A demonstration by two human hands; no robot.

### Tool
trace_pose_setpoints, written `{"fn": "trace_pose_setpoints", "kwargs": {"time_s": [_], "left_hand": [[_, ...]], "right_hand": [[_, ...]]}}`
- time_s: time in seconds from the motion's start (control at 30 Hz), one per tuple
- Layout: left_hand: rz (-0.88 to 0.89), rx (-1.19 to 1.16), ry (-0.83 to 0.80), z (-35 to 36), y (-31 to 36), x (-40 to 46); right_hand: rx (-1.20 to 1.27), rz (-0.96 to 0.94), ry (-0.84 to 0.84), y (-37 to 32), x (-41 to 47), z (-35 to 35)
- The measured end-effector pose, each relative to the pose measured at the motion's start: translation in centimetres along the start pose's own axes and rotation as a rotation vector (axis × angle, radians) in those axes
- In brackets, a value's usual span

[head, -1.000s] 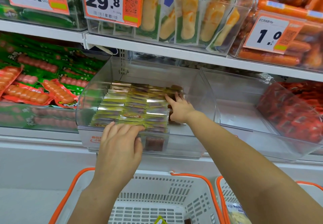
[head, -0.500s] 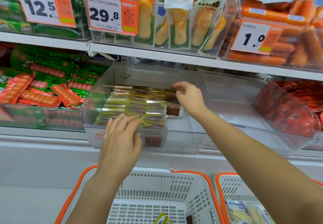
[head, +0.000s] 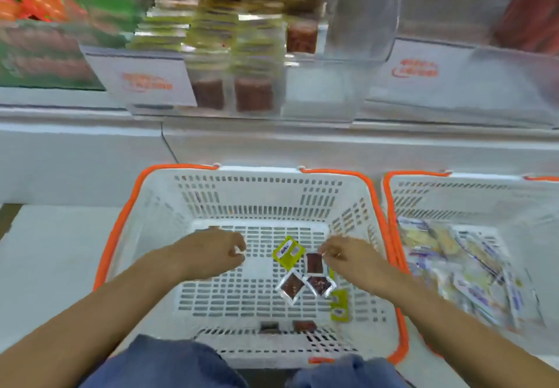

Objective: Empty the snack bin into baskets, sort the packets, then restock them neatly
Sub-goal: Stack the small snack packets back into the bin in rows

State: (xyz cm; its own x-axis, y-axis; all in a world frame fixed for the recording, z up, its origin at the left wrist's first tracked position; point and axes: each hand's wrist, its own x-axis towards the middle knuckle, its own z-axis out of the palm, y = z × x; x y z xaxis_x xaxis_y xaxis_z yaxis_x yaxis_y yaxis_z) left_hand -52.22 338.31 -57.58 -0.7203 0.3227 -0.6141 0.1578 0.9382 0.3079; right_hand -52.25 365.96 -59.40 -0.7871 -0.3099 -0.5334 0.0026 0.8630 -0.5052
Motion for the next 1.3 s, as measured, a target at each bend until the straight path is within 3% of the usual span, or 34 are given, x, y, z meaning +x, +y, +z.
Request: {"fn": "trace_pose_setpoints", "kwargs": {"time_s": [0.1, 0.17, 0.37, 0.47, 0.7, 0.8, 1.03, 1.2, 1.3], "left_hand": [[-0.014, 0.065, -0.178, 4.8, -1.8, 4.3], [0.012, 0.042, -0.207, 7.5, -1.7, 7.4], [0.176, 0.109, -0.060, 13.3, 1.1, 16.0], [0.205, 0.248, -0.002, 16.7, 1.5, 18.0], [0.166, 0.248, 0.177, 18.2, -1.3, 17.9], [0.144, 0.220, 0.283, 17.5, -2.4, 17.7], [0.037, 0.172, 0.105, 16.5, -1.7, 16.9], [-0.125, -0.331, 0.241, 16.1, -2.3, 16.5], [-0.301, -0.794, 0.181, 15.1, -3.1, 16.5]], "right_hand": [[-0.159, 0.149, -0.200, 3.6, 2.8, 4.5], [-0.272, 0.198, -0.258, 5.2, 4.5, 6.7], [-0.432, 0.236, -0.266, 7.1, 9.6, 11.4], [-0.491, 0.210, -0.232, 7.6, 11.0, 13.3], [-0.131, 0.112, -0.018, 6.7, 11.7, 15.4], [-0.085, 0.071, 0.044, 6.1, 11.9, 16.4], [0.025, 0.124, 0.067, 6.9, 12.5, 16.5], [-0.216, 0.046, 0.020, 7.0, 12.7, 16.1], [-0.288, 0.062, 0.005, 6.5, 13.1, 15.5]]}}
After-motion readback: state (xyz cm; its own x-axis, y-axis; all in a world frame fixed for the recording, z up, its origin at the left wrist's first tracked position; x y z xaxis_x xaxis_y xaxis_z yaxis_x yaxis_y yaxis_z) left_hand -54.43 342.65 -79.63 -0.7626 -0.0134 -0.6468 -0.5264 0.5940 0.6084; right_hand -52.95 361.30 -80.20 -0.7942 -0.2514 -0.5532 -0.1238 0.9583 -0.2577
